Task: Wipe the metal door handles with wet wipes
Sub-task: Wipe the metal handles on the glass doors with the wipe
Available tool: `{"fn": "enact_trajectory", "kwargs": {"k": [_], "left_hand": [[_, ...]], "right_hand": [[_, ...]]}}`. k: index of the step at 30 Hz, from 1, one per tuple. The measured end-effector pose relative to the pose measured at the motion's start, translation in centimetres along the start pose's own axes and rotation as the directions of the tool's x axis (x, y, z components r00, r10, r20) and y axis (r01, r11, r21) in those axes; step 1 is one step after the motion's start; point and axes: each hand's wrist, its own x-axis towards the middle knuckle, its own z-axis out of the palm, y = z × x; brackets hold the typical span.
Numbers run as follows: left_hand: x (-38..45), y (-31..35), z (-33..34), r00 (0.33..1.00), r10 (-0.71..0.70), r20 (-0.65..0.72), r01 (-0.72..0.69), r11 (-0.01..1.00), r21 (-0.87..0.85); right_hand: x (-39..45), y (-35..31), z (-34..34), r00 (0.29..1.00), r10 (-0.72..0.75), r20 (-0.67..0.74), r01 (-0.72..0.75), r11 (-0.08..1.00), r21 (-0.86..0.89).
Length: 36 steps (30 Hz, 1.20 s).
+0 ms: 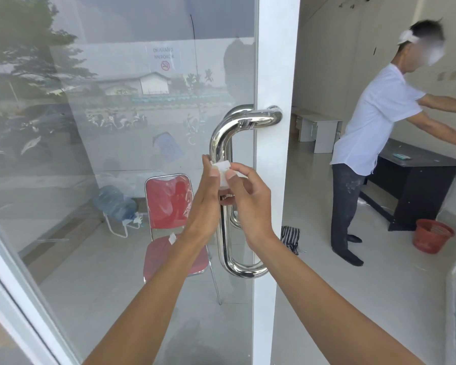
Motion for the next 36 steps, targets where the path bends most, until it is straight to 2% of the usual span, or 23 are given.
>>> {"fn": "enact_trajectory", "kwargs": {"k": [4, 9, 12, 17, 23, 26, 30, 33, 36], "left_hand": [[-0.2, 0.6, 0.0, 1.000, -0.014, -0.025, 0.012, 0.996, -0.089], [0.7, 1.5, -0.5, 0.996, -0.024, -0.083, 0.010, 0.985, -0.170], [1.2, 2.1, -0.6, 0.994, -0.008, -0.106, -0.007, 0.990, -0.141], [0.8, 2.3, -0.4, 0.993, -0.016, -0.118, -0.001, 0.989, -0.145], [1.3, 3.0, 0.0, 0.991, 0.022, -0.133, -0.041, 0.989, -0.144], [1.8, 3.2, 0.0, 0.988, 0.034, -0.150, -0.057, 0.987, -0.151], [2.0, 3.1, 0.0, 0.988, 0.059, -0.139, -0.091, 0.967, -0.238], [2.1, 3.1, 0.1, 0.983, 0.086, -0.162, -0.125, 0.960, -0.252], [2.5, 3.5, 0.0, 0.974, 0.122, -0.192, -0.165, 0.959, -0.229]], "right_hand": [[0.5, 0.2, 0.4, 0.998, -0.064, 0.012, 0.064, 0.993, -0.097], [2.9, -1.4, 0.8, 0.947, -0.319, -0.043, 0.277, 0.875, -0.397], [4.1, -2.2, 1.1, 0.924, -0.371, -0.096, 0.303, 0.861, -0.408], [2.4, -0.7, 1.4, 0.924, -0.366, -0.116, 0.304, 0.882, -0.361], [3.2, -0.8, 1.8, 0.881, -0.472, -0.031, 0.416, 0.804, -0.425], [4.3, -1.4, 1.5, 0.801, -0.597, 0.037, 0.529, 0.677, -0.512], [4.2, 0.0, 0.8, 0.658, -0.712, 0.244, 0.681, 0.425, -0.597], [5.0, -1.1, 0.8, 0.565, -0.748, 0.348, 0.716, 0.234, -0.658], [6.8, -4.0, 1.2, 0.444, -0.799, 0.405, 0.685, 0.011, -0.728]]}}
